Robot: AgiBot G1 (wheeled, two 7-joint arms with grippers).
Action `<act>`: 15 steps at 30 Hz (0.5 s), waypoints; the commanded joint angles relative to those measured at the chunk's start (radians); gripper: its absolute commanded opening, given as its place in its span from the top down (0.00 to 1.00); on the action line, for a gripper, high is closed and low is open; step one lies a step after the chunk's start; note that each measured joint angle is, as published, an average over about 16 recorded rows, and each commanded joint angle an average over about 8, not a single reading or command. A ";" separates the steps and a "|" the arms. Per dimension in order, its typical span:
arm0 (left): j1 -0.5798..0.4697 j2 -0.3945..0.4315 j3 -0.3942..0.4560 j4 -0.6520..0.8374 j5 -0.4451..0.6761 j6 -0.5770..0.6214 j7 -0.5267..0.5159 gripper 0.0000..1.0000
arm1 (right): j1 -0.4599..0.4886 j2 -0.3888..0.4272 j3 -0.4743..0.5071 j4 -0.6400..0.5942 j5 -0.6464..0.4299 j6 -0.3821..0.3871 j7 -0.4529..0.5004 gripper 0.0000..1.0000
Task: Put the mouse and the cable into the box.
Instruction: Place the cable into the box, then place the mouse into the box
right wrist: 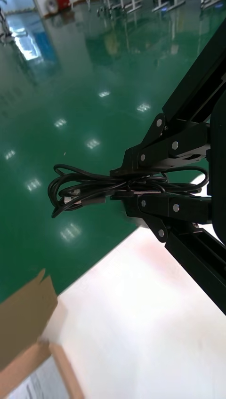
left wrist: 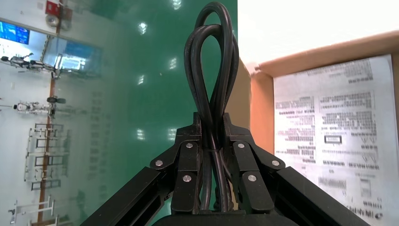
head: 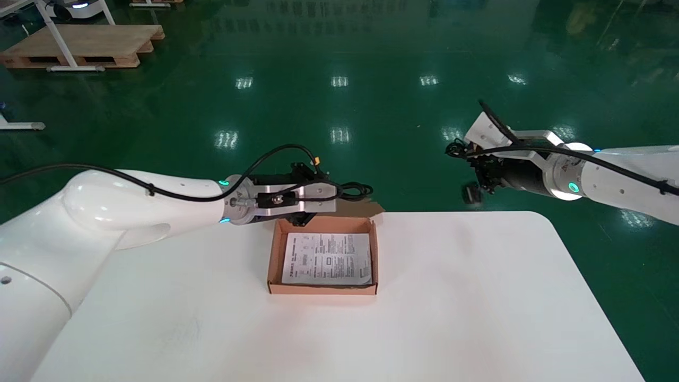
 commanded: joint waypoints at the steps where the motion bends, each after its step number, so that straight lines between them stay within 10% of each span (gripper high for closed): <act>1: -0.002 0.003 -0.002 0.005 -0.003 0.000 0.000 1.00 | 0.001 -0.001 0.000 -0.002 -0.001 0.000 0.000 1.00; 15: 0.080 -0.009 0.100 -0.099 -0.003 -0.020 0.094 1.00 | -0.004 0.000 -0.001 0.001 0.000 -0.001 0.000 1.00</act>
